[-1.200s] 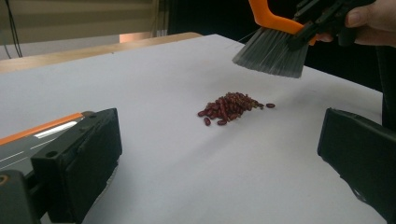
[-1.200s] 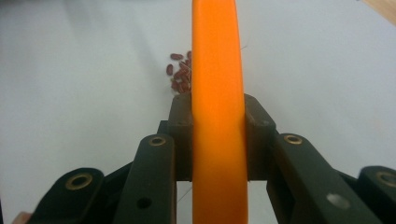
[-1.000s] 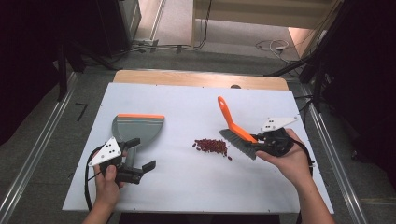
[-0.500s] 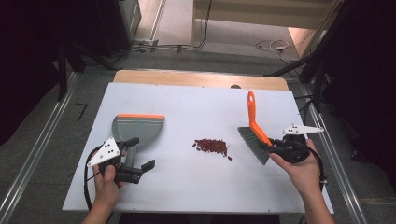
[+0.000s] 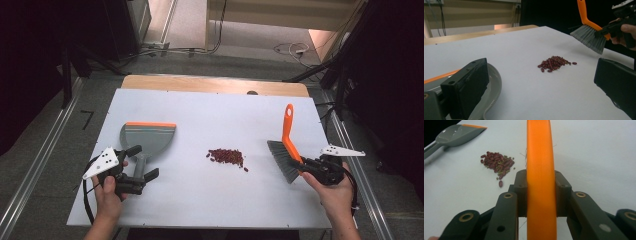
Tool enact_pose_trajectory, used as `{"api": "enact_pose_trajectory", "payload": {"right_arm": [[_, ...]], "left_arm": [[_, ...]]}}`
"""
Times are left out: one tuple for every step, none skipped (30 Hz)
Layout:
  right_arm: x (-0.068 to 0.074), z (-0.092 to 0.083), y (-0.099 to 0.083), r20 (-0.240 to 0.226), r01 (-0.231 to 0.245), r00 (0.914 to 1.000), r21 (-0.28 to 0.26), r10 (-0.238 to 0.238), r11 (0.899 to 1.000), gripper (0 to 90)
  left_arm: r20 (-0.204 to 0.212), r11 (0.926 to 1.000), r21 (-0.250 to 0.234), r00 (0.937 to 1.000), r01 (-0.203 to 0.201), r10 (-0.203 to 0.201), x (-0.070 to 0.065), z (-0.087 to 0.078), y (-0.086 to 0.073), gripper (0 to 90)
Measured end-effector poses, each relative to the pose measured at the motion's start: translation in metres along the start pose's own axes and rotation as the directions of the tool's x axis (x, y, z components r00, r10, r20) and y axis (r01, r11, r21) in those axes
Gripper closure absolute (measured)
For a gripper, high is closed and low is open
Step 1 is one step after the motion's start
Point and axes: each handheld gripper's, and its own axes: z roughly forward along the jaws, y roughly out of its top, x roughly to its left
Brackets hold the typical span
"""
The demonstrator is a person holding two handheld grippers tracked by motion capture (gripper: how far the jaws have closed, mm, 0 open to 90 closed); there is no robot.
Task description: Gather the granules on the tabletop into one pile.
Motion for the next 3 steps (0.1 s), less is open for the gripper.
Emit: {"api": "enact_pose_trajectory", "payload": {"right_arm": [[-0.0010, -0.0003, -0.0008, 0.004, 0.000, 1.0000, -0.001, 0.000, 1.000, 68.2], [-0.0018, -0.0007, -0.0010, 0.007, -0.003, 1.0000, -0.002, 0.003, 1.000, 68.3], [-0.0025, -0.0011, -0.0011, 0.009, -0.009, 0.9999, -0.005, 0.009, 1.000, 68.2]], "left_arm": [[-0.002, 1.0000, -0.001, 1.0000, 0.000, 0.000, 0.0006, -0.0007, 0.0001, 0.3], [-0.004, 1.0000, -0.003, 1.0000, 0.002, -0.002, 0.0008, -0.0010, 0.0003, 0.3], [-0.006, 1.0000, -0.002, 1.0000, 0.001, -0.001, 0.0010, -0.0010, 0.0004, 0.3]]}}
